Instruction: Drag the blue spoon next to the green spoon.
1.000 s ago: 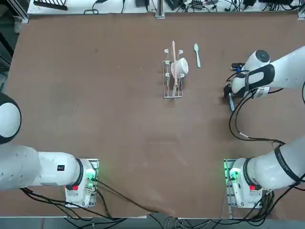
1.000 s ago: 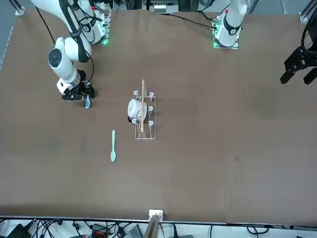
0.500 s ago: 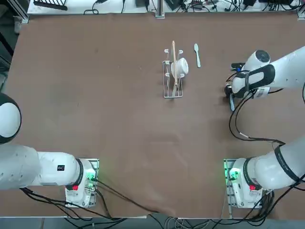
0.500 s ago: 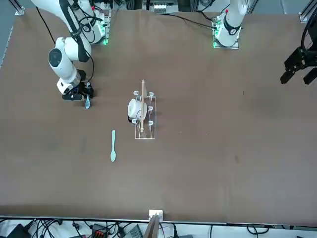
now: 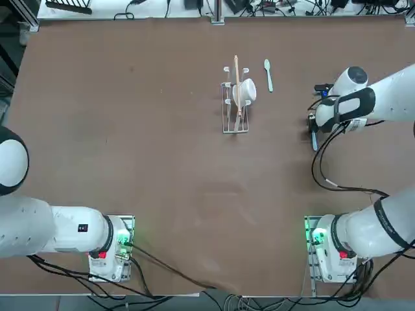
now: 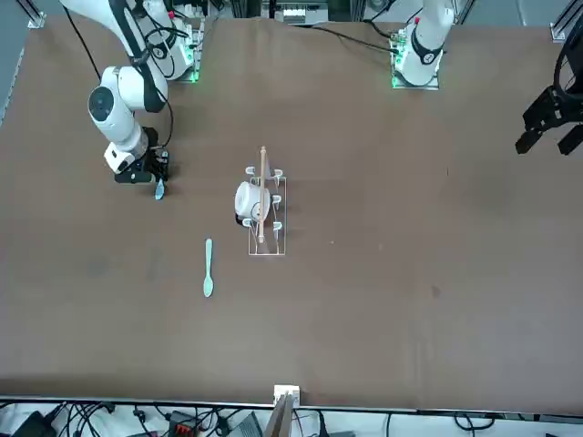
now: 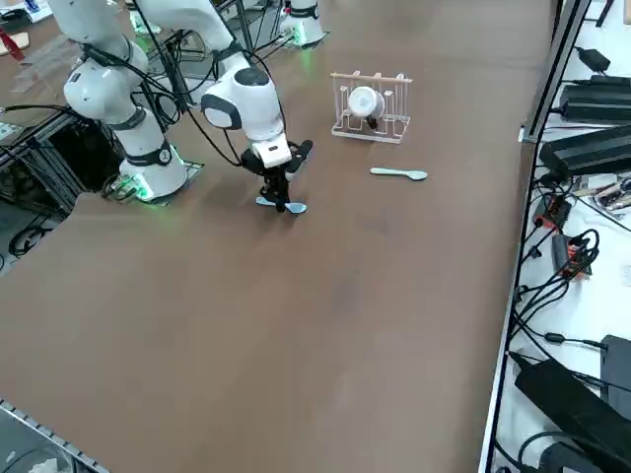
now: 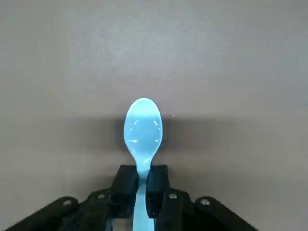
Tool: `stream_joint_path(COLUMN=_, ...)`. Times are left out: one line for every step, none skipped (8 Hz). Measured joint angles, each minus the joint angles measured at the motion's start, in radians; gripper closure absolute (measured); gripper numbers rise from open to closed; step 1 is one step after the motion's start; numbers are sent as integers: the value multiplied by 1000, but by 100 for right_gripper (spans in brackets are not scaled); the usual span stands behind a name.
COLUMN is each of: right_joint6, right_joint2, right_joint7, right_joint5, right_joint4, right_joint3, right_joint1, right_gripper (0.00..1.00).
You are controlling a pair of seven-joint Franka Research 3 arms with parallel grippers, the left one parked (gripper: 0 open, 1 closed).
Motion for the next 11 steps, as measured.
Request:
stream_joint_path(right_joint6=0, right_joint2=0, right_joint7=0, right_joint5=0, right_joint4=0, right_joint3=0, right_joint1=0, right_gripper=86)
stream_joint_path(right_joint6=0, right_joint2=0, right_joint7=-1, right_joint5=0, right_joint4=3, right_joint3=0, right_joint1=2, right_gripper=86)
stream_joint_path(right_joint6=4, right_joint2=4, right_joint7=-1, right_joint5=0, right_joint4=12, right_joint3=0, right_joint1=8, right_gripper=86)
stream_joint_path(right_joint6=9, right_joint2=11, right_joint7=-1, right_joint5=0, right_joint4=31, right_joint3=1, right_joint1=17, right_gripper=86)
stream_joint_path(right_joint6=12, right_joint2=18, right_joint7=-1, right_joint5=0, right_joint4=63, right_joint3=1, right_joint1=23, right_gripper=86)
stream_joint_path(right_joint6=-1, right_joint2=23, right_joint7=-1, right_joint5=0, right_joint4=112, right_joint3=1, right_joint1=26, right_gripper=86)
stream_joint_path(right_joint6=-54, right_joint2=28, right_joint7=-1, right_joint5=0, right_joint4=180, right_joint3=1, right_joint1=29, right_gripper=86)
stream_joint_path(right_joint6=-143, right_joint2=36, right_joint7=-1, right_joint5=0, right_joint4=269, right_joint3=1, right_joint1=34, right_gripper=86)
stream_joint_path(right_joint6=-232, right_joint2=54, right_joint7=2, right_joint5=0, right_joint4=371, right_joint3=2, right_joint1=39, right_gripper=86)
stream_joint_path(right_joint6=-305, right_joint2=88, right_joint7=11, right_joint5=0, right_joint4=476, right_joint3=2, right_joint1=42, right_gripper=86)
stream_joint_path(right_joint6=-360, right_joint2=137, right_joint7=30, right_joint5=0, right_joint4=582, right_joint3=2, right_joint1=48, right_gripper=86)
